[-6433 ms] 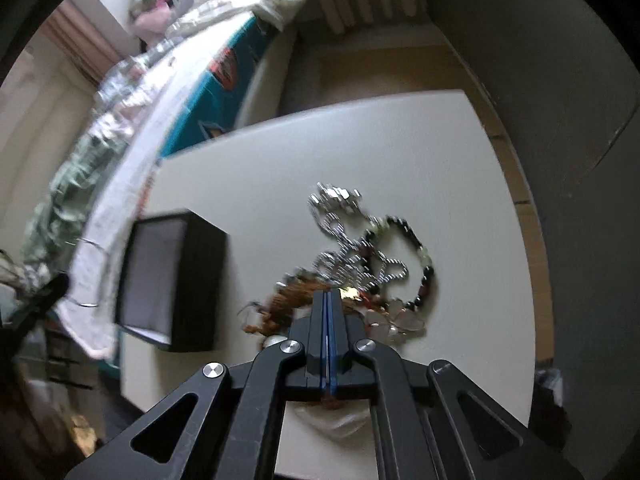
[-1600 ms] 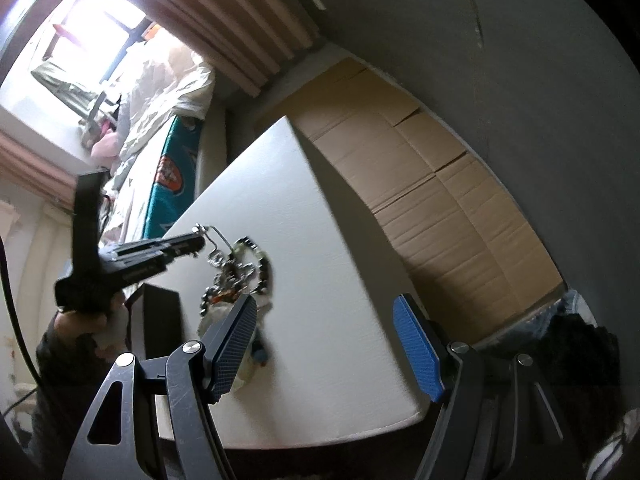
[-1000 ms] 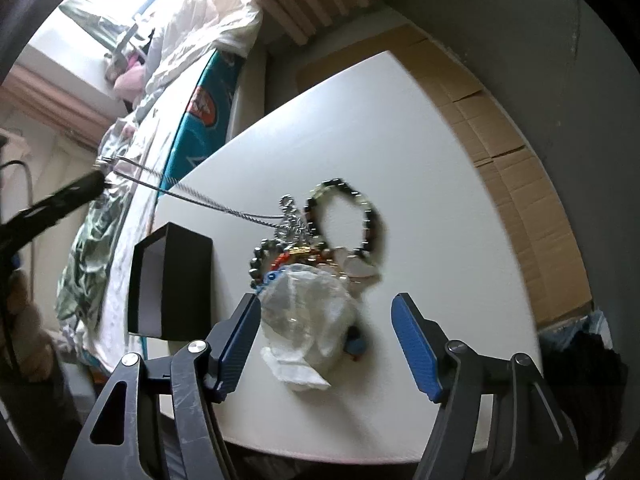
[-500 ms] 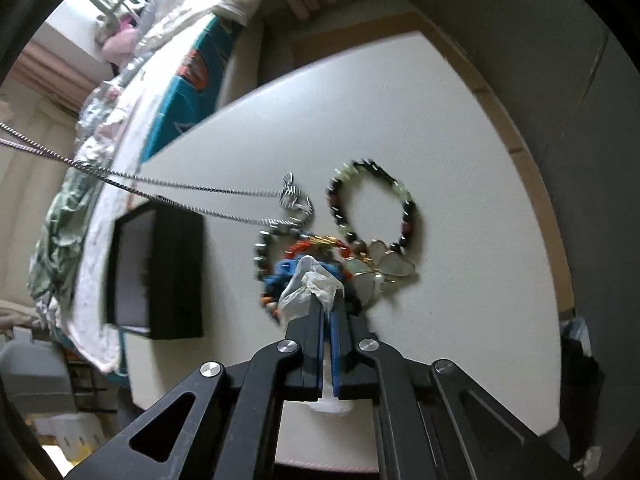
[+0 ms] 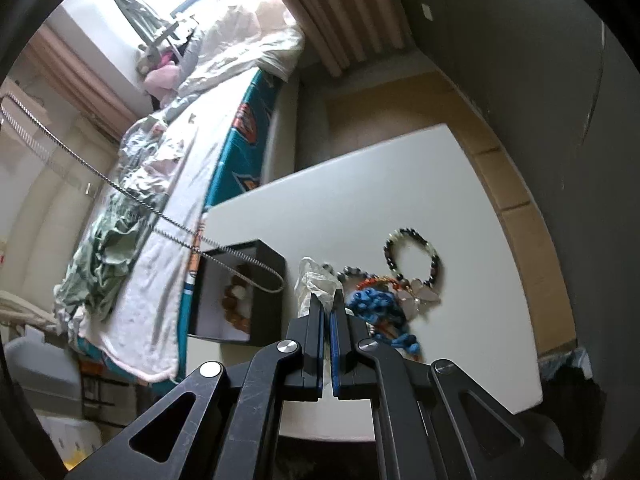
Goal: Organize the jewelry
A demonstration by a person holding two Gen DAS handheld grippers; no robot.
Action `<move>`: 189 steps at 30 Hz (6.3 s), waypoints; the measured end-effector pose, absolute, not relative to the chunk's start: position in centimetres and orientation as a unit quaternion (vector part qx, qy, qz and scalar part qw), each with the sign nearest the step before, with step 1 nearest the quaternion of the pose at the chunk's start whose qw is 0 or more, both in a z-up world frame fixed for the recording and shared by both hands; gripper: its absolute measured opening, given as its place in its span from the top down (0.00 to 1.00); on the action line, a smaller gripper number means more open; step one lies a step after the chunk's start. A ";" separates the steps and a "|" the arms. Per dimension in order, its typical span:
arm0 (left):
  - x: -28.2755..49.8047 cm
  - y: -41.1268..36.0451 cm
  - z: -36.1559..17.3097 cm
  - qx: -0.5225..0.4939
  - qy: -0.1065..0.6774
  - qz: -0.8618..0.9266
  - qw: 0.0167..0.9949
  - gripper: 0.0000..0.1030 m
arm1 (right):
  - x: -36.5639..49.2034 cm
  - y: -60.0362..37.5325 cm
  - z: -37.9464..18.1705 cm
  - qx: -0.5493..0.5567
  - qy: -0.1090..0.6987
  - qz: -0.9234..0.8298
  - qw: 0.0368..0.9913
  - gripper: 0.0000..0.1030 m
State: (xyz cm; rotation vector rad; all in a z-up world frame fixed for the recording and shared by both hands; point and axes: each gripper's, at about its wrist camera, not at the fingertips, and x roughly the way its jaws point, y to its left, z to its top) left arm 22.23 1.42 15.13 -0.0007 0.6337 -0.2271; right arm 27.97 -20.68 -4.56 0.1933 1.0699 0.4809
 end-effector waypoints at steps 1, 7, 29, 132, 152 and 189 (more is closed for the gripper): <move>22.2 1.5 15.6 -0.001 0.307 -0.111 0.945 0.86 | 27.9 -20.4 -4.2 0.095 0.503 0.231 0.827 0.96; 22.0 2.1 17.5 -0.002 0.288 -0.111 0.951 0.86 | 26.7 -19.8 -2.2 0.105 0.484 0.248 0.833 0.96; 23.8 5.2 7.4 -0.050 0.367 -0.112 0.922 0.86 | 25.2 -18.4 -2.1 0.103 0.473 0.278 0.830 0.96; 32.2 -8.3 -16.6 -0.113 0.607 -0.109 0.779 0.86 | 27.1 -29.7 -12.8 -0.001 0.485 0.142 0.863 0.32; 28.8 -3.1 -8.6 -0.123 0.526 -0.106 0.835 0.89 | 30.8 -23.3 -16.0 -0.109 0.515 0.223 0.820 0.43; 24.8 7.4 -6.1 -0.215 0.482 -0.061 0.847 0.48 | 28.4 -16.6 -7.3 -0.065 0.464 0.321 0.823 0.59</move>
